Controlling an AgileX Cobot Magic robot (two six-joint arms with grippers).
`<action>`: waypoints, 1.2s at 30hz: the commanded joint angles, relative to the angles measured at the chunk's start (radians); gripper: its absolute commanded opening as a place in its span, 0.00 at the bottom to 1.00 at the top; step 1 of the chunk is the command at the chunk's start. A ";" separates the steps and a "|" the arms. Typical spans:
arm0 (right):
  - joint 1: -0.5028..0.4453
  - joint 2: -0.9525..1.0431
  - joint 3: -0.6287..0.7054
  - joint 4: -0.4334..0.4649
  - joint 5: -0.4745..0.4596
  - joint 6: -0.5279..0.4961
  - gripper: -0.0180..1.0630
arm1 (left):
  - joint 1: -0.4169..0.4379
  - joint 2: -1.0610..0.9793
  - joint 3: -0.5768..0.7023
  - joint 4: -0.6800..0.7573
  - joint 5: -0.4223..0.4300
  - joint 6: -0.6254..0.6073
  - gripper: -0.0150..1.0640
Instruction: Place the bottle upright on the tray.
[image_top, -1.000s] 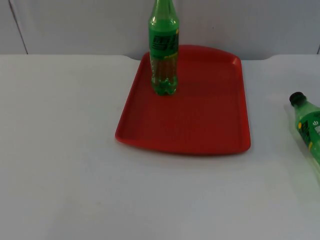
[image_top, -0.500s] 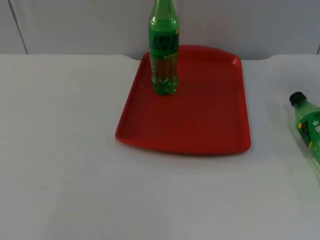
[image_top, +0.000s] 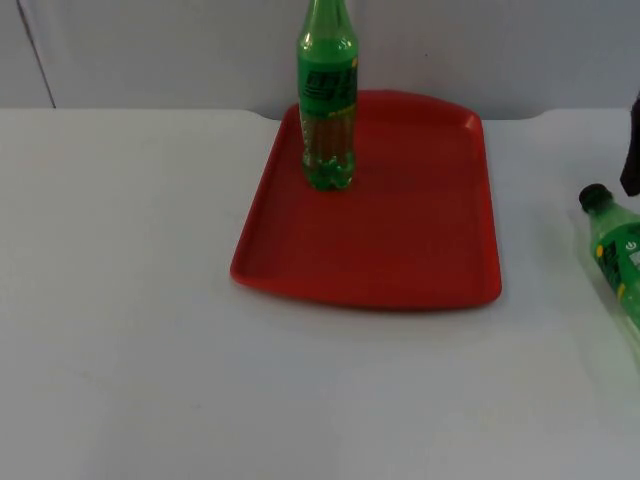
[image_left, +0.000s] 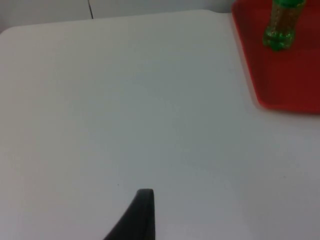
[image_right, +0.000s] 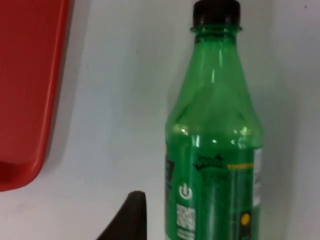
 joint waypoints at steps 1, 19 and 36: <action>0.015 0.017 0.006 -0.002 -0.029 -0.004 0.96 | -0.008 -0.003 0.004 -0.001 0.000 0.000 0.99; 0.062 0.209 0.015 -0.096 -0.162 0.105 0.96 | -0.008 -0.003 0.004 -0.001 0.000 0.000 0.99; 0.028 0.213 0.085 -0.069 -0.274 0.147 0.89 | -0.008 -0.003 0.004 -0.001 0.000 0.000 0.99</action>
